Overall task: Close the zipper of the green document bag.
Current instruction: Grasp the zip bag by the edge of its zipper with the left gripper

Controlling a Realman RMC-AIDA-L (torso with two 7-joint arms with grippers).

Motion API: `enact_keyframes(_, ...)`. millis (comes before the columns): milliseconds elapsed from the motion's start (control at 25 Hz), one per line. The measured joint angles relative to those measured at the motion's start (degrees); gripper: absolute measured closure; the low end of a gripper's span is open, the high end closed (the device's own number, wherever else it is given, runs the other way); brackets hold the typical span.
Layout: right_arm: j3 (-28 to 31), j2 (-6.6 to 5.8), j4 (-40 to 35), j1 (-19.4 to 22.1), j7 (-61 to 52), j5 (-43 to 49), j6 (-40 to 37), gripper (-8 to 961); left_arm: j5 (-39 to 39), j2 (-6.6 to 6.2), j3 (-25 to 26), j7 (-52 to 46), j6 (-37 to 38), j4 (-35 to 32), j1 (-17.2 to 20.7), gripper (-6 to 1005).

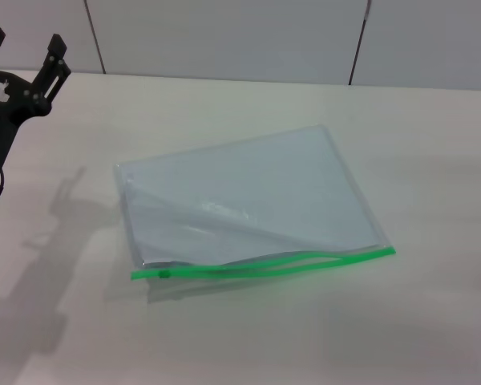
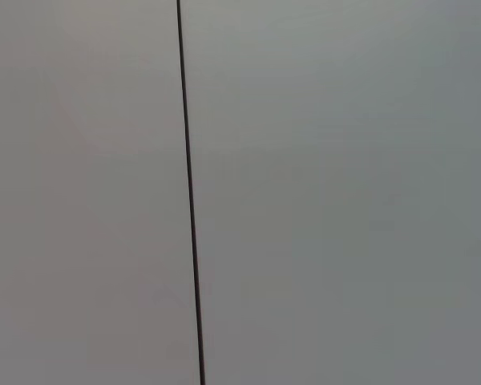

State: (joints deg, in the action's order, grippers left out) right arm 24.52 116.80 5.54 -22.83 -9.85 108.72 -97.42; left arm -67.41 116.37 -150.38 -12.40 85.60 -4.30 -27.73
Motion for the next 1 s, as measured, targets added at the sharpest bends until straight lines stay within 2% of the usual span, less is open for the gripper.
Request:
enact_keyframes(600, 0.0, 0.0, 0.0, -0.2, 0.0, 0.0, 0.1, 77, 1.7, -0.06, -1.0, 0.2, -0.3, 0.3, -0.1, 138)
enact_keyframes(840, 0.1, -0.05, -0.2, 0.1, 0.0, 0.0, 0.1, 77, 17.6, -0.53, -11.2, 1.4, 0.0, 4.1, -1.9, 139)
enact_keyframes(1000, 0.2, -0.07, -0.3, 0.2, 0.0, 0.0, 0.0, 76, 27.9, -0.66, -13.3, 3.8, 1.2, 5.1, -2.1, 139)
